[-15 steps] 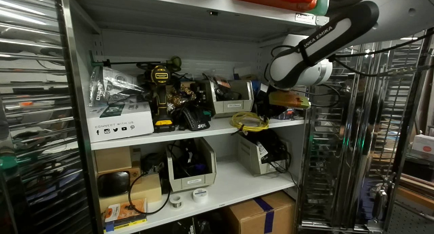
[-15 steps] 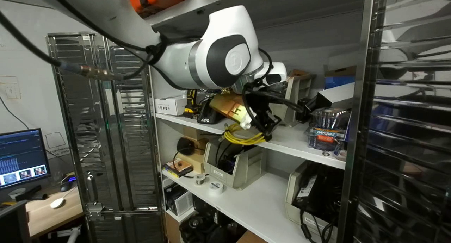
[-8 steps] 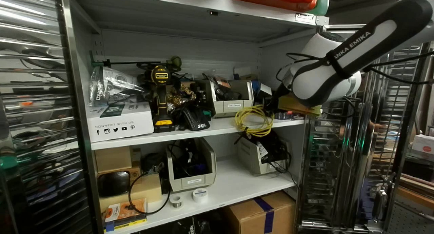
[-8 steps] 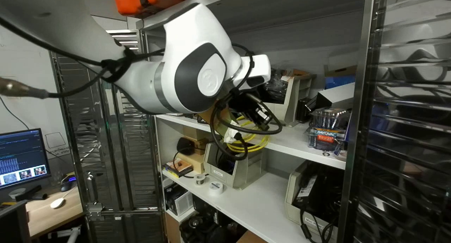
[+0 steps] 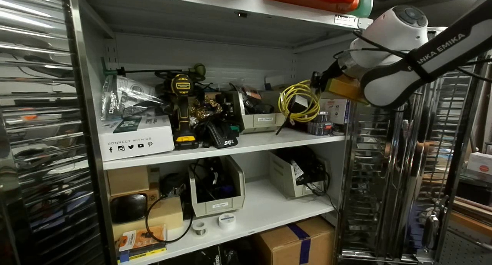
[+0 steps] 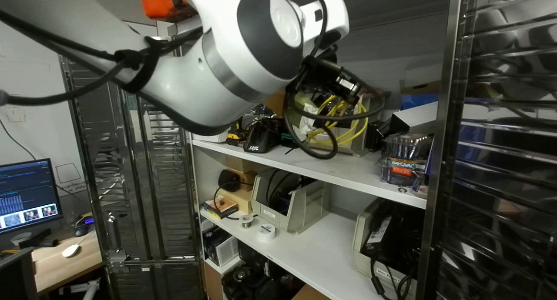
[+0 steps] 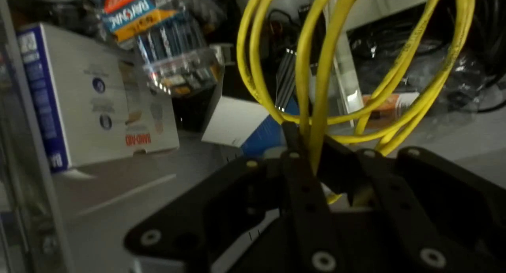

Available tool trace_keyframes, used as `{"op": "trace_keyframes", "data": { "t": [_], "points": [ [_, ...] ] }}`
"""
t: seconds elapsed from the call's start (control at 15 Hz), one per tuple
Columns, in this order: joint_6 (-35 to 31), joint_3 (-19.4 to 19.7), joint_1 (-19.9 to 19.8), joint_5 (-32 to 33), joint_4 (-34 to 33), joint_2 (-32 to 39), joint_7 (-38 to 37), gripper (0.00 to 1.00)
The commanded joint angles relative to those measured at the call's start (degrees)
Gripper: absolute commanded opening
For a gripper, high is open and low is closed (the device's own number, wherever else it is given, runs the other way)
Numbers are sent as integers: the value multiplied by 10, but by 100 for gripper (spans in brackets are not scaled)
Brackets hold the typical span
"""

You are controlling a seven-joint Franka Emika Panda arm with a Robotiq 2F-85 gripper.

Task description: Put the yellow cable in the gray box

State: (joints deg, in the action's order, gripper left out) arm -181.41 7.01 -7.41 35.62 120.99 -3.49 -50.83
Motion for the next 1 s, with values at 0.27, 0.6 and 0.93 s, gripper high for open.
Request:
{"op": "trace_keyframes", "data": {
  "t": [0.27,0.6,0.93],
  "points": [
    [11,-45,-30,287,-174,54,-272,7],
    [37,-63,10,450,-264,129,-391,7],
    [72,-58,47,617,-405,220,-525,7]
  ]
}}
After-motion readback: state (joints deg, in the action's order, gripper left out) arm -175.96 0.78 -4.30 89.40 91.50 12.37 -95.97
